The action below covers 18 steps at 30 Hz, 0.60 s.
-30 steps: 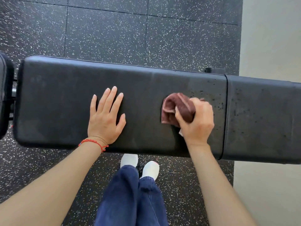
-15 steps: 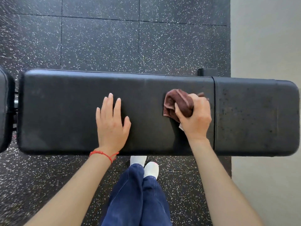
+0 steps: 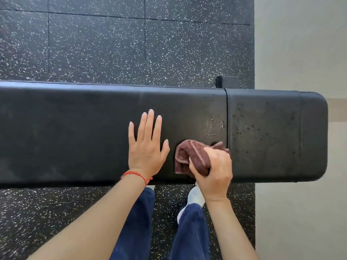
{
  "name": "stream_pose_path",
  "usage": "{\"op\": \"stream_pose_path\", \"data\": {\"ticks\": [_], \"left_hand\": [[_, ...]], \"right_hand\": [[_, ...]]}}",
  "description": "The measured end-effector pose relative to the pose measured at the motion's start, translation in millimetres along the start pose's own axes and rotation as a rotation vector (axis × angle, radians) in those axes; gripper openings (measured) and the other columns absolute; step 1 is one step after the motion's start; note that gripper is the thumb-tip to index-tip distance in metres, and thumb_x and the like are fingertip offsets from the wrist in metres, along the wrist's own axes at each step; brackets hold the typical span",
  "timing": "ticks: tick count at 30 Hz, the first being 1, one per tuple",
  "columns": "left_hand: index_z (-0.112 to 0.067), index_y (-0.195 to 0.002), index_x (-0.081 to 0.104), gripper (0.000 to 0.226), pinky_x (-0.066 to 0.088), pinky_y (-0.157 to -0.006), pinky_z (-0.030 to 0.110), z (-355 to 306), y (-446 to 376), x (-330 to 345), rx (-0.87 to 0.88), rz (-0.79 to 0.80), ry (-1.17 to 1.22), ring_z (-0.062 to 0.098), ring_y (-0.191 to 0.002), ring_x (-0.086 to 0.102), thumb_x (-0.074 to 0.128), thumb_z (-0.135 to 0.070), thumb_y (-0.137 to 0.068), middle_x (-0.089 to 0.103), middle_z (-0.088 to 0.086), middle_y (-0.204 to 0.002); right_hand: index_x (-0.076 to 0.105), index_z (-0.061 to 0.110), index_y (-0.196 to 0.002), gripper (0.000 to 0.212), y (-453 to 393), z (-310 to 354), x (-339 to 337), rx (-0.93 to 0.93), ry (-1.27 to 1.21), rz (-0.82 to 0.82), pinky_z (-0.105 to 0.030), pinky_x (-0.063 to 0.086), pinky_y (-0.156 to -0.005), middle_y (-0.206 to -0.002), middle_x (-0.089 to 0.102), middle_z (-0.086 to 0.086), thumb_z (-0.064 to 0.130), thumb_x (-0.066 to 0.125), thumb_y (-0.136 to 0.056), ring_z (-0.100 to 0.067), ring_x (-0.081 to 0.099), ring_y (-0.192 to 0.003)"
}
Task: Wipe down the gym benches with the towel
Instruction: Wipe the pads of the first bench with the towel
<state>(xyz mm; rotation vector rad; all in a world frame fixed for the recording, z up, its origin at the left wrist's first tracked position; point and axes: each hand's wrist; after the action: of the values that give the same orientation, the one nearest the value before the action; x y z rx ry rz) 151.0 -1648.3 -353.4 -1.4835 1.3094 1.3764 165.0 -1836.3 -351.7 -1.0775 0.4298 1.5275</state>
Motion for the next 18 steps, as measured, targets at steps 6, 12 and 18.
{"op": "stream_pose_path", "data": {"ticks": [6, 12, 18], "left_hand": [[-0.005, -0.140, 0.036, 0.059, 0.017, -0.110, 0.055, -1.3, -1.1, -0.7, -0.005, -0.026, -0.014, 0.030, -0.138, 0.024, 0.038, -0.033, -0.088, 0.030, 0.018, -0.148], [-0.005, -0.139, 0.038, 0.058, 0.018, -0.110, 0.055, -1.4, -1.4, 0.0, -0.012, -0.048, -0.012, 0.030, -0.137, 0.025, 0.038, -0.033, -0.087, 0.031, 0.017, -0.148], [-0.006, -0.139, 0.037, 0.058, 0.018, -0.110, 0.055, -0.8, -0.7, -0.3, -0.013, -0.059, -0.011, 0.030, -0.137, 0.025, 0.037, -0.034, -0.088, 0.031, 0.017, -0.148]], "right_hand": [[0.053, 0.010, -0.106, 0.035, -56.8, -11.7, 15.9, -0.023, -0.027, -0.086, -0.037, 0.045, -0.080, -0.085, 0.061, -0.017, 0.035, 0.064, -0.084, -0.025, 0.051, -0.083], [0.065, -0.001, -0.098, 0.039, -131.8, -18.0, 30.4, 0.006, -0.001, -0.103, -0.038, 0.045, -0.076, -0.082, 0.061, -0.017, 0.035, 0.064, -0.082, -0.030, 0.053, -0.077], [0.065, 0.000, -0.099, 0.038, -159.1, -14.5, 30.5, 0.034, 0.020, -0.101, -0.039, 0.050, -0.071, -0.081, 0.061, -0.016, 0.033, 0.068, -0.079, -0.033, 0.058, -0.073]]}}
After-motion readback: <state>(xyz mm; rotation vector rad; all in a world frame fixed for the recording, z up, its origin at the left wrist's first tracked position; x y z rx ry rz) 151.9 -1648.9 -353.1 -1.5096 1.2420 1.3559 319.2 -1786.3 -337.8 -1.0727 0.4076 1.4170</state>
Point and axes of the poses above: each hand's wrist, its own y-axis away from the middle knuckle, its own x-axis out of the palm, z = x × y
